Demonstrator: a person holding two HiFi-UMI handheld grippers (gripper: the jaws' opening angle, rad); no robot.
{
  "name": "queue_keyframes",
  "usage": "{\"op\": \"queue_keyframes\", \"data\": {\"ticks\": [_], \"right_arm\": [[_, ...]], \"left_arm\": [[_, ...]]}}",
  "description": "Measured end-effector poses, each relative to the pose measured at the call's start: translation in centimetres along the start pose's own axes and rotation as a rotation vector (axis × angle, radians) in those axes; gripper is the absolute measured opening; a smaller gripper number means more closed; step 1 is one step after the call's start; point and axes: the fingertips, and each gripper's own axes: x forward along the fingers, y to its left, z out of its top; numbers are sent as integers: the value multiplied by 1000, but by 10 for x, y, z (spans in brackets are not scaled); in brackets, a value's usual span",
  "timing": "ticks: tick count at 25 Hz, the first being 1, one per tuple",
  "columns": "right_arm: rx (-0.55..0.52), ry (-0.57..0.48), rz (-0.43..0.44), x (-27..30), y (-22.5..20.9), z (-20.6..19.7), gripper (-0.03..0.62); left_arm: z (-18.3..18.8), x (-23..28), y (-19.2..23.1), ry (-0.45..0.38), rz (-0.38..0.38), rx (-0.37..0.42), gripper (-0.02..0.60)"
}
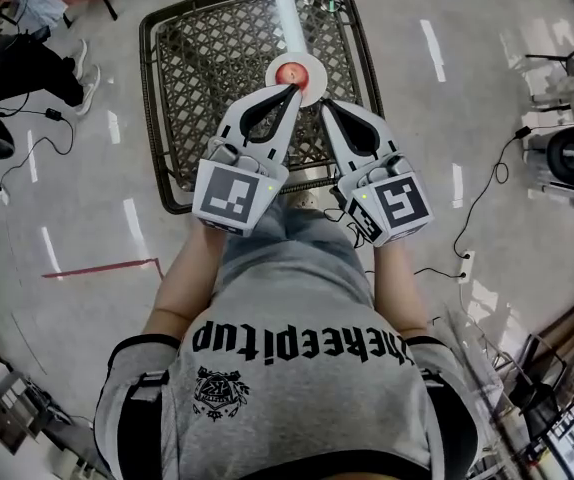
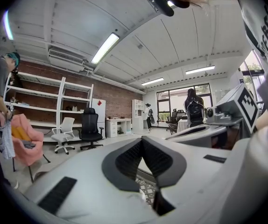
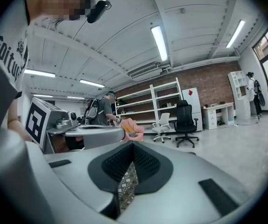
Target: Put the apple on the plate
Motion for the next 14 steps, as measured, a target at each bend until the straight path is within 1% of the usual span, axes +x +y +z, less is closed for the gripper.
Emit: {"op": "queue_keyframes", "data": {"ticks": [4,8,14], "right_arm": [[3,-18,16,-6,4,3,5],[-1,-27,30,-7,9,5,5],[0,-46,49,-7,17,10,5]], "left_arm": [[4,-5,-7,-6,6,15,31],[-8,-12,-9,56,25,-3,31],[1,-18,-7,-20,38,74,31]]}}
